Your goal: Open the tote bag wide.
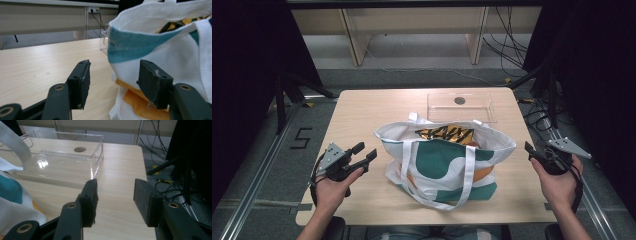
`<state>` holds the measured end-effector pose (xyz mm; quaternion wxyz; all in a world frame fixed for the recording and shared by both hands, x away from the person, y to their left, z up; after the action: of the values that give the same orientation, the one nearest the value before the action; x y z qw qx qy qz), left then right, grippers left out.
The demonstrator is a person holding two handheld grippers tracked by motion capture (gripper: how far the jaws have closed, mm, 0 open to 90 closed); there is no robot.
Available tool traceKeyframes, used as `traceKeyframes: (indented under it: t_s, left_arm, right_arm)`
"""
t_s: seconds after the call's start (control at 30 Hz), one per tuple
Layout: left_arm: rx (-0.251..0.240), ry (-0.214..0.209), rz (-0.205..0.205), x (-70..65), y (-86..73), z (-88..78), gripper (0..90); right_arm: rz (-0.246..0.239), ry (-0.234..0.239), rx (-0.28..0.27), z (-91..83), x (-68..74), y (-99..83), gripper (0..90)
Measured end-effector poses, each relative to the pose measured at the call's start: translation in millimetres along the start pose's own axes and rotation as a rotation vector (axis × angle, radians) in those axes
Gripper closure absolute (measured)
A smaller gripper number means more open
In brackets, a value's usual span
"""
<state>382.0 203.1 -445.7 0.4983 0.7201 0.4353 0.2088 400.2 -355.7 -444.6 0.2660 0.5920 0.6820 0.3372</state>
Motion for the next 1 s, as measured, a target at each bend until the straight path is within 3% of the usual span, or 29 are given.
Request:
traceKeyframes:
  t_s: [0.1,0.13,0.27,0.33,0.43,0.53,0.63,0.67,0.73,0.87,0.97,1.0]
  left_arm:
    - [-0.012,-0.004,-0.001,-0.6,1.0,-1.4,43.5]
    - [-0.009,0.001,-0.002,-1.2,1.4,-2.6,43.5]
    - [-0.037,-0.009,0.009,-3.6,5.5,-5.4,43.4]
    - [-0.04,-0.006,0.017,-5.8,7.2,-7.4,43.9]
    - [-0.051,-0.02,0.036,-11.1,10.5,-8.8,44.4]
    - [-0.056,-0.03,0.053,-17.9,13.2,-10.1,44.8]
    - [-0.047,-0.047,0.068,-25.7,13.9,-7.9,44.7]
    - [-0.059,-0.06,0.074,-28.1,15.0,-6.3,44.7]
    - [-0.053,-0.062,0.087,-33.3,18.2,-6.6,44.6]
    - [-0.056,-0.096,0.124,-45.0,25.5,-3.9,43.9]
    - [-0.065,-0.134,0.13,-51.8,31.4,-1.1,43.7]
    - [-0.07,-0.145,0.131,-53.6,33.6,-0.4,43.7]
  right_arm:
    - [-0.027,-0.007,-0.004,2.5,-3.7,-0.2,52.4]
    - [-0.003,0.003,0.003,2.7,-1.4,-1.1,52.1]
    - [0.008,-0.014,0.013,1.8,-1.3,-1.2,50.9]
    - [0.044,-0.01,0.021,1.9,0.6,-1.0,47.0]
    - [-0.005,-0.032,0.016,3.9,-2.4,-0.5,43.9]
    - [0.0,-0.037,0.017,4.1,-1.4,-1.0,43.4]
    - [0.011,-0.023,0.028,4.1,0.1,-1.7,43.1]
    - [-0.008,-0.037,0.031,4.5,-1.4,-2.3,43.3]
    - [-0.016,-0.019,0.027,4.5,-1.5,-2.5,43.7]
    - [-0.017,-0.046,0.033,3.1,-3.4,-4.6,44.0]
    - [-0.009,-0.033,0.042,1.7,-3.2,-6.0,43.9]
    - [0.026,-0.033,0.046,-0.2,-1.1,-7.5,43.9]
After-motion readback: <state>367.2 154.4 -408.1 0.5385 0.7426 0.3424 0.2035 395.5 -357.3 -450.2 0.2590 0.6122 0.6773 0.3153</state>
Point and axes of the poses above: each handheld gripper's, and its own axes: z roughly forward along the jaws, y roughly out of its top, x roughly to its left, the point moved 3 cm from there along z, roughly forward along the jaws, and after that the axes turned 14 degrees about x, right-handed, at the moved point
